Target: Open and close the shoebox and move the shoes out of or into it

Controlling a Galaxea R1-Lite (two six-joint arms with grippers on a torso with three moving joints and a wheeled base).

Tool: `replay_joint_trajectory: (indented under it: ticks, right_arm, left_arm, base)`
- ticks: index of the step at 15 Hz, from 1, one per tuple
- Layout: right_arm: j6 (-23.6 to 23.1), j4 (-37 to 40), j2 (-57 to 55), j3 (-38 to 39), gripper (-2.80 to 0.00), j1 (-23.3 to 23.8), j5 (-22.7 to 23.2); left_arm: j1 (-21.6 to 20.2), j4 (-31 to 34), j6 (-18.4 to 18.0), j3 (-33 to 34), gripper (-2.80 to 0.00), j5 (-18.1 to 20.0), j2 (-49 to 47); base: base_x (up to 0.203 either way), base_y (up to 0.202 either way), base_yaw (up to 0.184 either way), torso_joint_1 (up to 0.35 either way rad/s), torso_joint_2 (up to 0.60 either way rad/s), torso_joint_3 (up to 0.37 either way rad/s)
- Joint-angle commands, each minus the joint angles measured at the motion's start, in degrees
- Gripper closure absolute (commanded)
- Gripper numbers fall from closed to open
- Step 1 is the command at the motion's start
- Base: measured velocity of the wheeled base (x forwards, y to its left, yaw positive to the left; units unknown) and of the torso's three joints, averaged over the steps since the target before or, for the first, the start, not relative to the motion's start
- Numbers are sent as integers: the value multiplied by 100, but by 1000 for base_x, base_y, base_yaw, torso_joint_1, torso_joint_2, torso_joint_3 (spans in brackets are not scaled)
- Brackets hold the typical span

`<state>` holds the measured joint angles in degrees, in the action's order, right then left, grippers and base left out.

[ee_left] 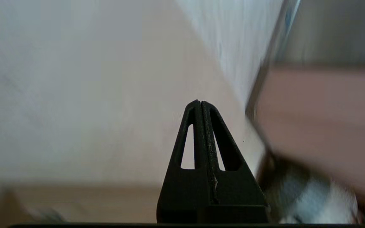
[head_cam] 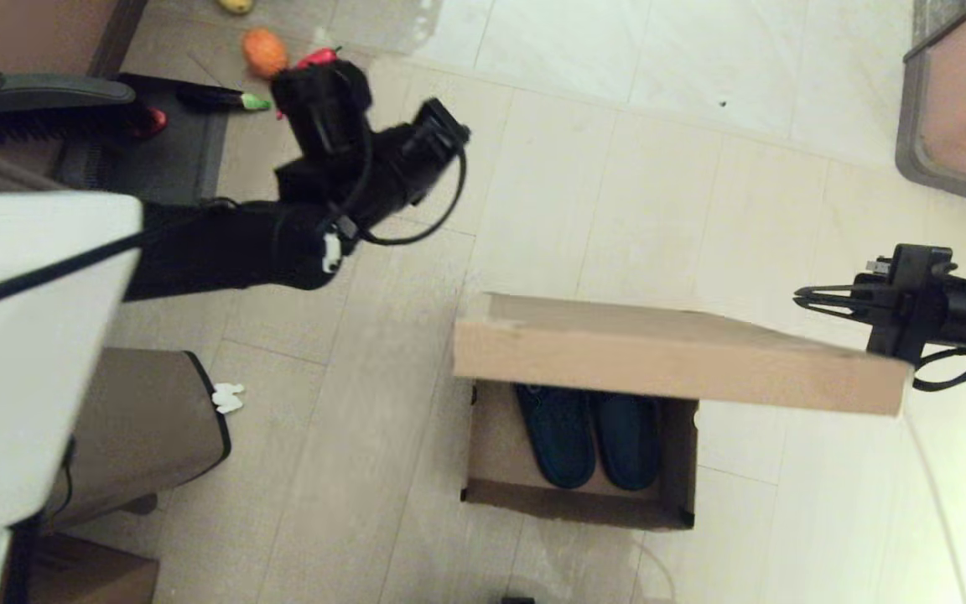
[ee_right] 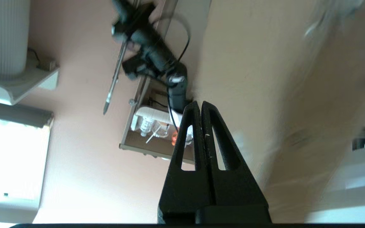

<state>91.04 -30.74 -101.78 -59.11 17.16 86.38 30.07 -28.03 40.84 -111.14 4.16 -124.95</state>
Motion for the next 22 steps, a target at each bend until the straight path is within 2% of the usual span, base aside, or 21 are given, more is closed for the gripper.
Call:
replay_joint_trajectory:
  ticks: [1,4,6,7,8,10,14,15,18,19,20,21,22]
  right_arm:
    - [56,-257,425,574,0,66,36]
    - [43,-615,1029,1021,0,149,-102]
    - [-21,-1095,1513,1293,0,144,-478]
    - [-188,-1567,1738,1566,0,139,-820]
    - [-478,-1923,1952,1909,0,133,-1082]
    - [-1182,-2186,2522,2526,0,130,-1234]
    - [-2322,-2263,3823,3902,0,130,-1277]
    - [-2735,-2267,4187,4341,0,127,-1277]
    - [-5147,-2162,4892,5702,0,138,-1295]
    - [-5538,-1832,5256,5832,0,182,-1402]
    - [-5715,-1346,5529,5828,0,221,-1717]
    - [-6020,-1010,5626,5856,0,240,-2325]
    - [-6622,-488,5684,5884,0,247,-2984]
  left_arm:
    - [574,-69,22,81,0,-126,-405]
    - [924,-88,40,506,0,-502,-388]
    - [1060,-251,127,1409,0,-698,-229]
    - [1099,-467,159,2036,0,-764,-111]
    - [1116,-768,160,2729,0,-814,39]
    - [1074,-1341,20,4143,0,-901,448]
    - [610,-2600,-622,6635,0,-1184,1551]
    - [468,-2882,-741,7145,0,-1372,1811]
    - [164,-3303,-905,8223,0,-1712,2888]
    - [100,-3346,-940,8616,0,-1753,3260]
    - [58,-3372,-969,9065,0,-1776,3611]
    - [-6,-3387,-1004,9497,0,-1792,3912]
    - [-166,-3397,-1101,9949,0,-1797,4219]
  base:
    - [0,0,0,0,0,0]
    - [0,0,0,0,0,0]
    - [0,0,0,0,0,0]
    - [0,0,0,0,0,0]
    - [0,0,0,0,0,0]
    - [0,0,0,0,0,0]
    - [0,0,0,0,0,0]
    - [0,0,0,0,0,0]
    - [0,0,0,0,0,0]
    - [0,0,0,0,0,0]
    - [0,0,0,0,0,0]
    - [0,0,0,0,0,0]
    - [0,0,0,0,0,0]
